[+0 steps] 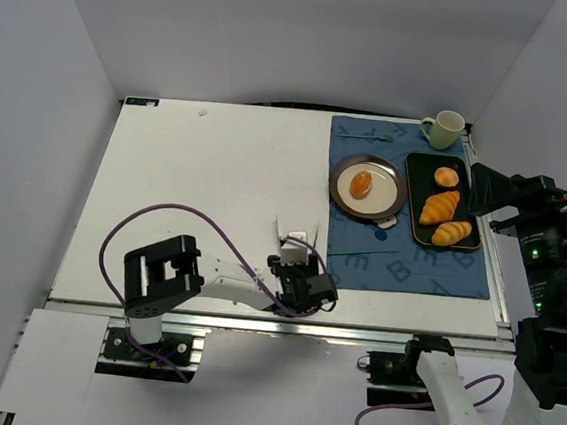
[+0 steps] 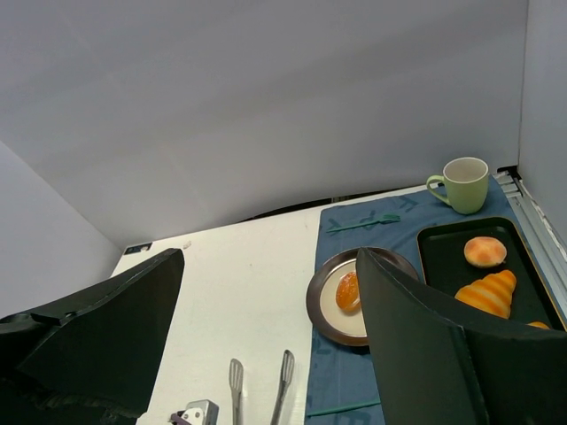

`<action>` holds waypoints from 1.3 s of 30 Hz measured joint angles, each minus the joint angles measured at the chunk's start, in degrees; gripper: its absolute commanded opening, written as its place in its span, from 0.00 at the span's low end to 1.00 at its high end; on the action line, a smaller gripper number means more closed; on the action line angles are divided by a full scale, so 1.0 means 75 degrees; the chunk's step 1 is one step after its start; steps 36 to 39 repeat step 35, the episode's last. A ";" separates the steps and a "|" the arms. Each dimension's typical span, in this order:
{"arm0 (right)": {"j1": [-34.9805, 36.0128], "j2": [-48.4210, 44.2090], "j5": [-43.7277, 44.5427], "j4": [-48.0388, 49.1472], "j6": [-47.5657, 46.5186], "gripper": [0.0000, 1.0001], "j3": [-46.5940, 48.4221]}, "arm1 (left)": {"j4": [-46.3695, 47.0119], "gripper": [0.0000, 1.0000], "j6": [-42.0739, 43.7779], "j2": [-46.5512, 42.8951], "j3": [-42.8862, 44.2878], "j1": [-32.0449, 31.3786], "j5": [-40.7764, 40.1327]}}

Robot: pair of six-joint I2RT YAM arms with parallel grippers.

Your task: Place the bread

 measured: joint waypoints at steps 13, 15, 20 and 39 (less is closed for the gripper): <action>0.0009 0.0032 0.0143 -0.0221 0.0058 0.89 0.0041 | -0.1364 0.96 -0.0315 -0.0207 0.0606 -0.0195 -0.0635; 0.0009 0.0119 0.0143 -0.0388 0.0061 0.89 0.0169 | -0.1842 0.97 -0.0516 -0.0554 0.0694 -0.0265 -0.0950; 0.0015 0.0402 0.0111 -0.0618 0.0061 0.89 0.0490 | -0.3005 0.97 -0.1116 -0.2291 0.0697 -0.0347 -0.1737; 0.0015 0.0516 -0.0294 -0.0647 0.0242 0.89 0.0017 | -0.4896 0.98 -0.1807 -0.4803 0.0291 -0.0358 -0.2967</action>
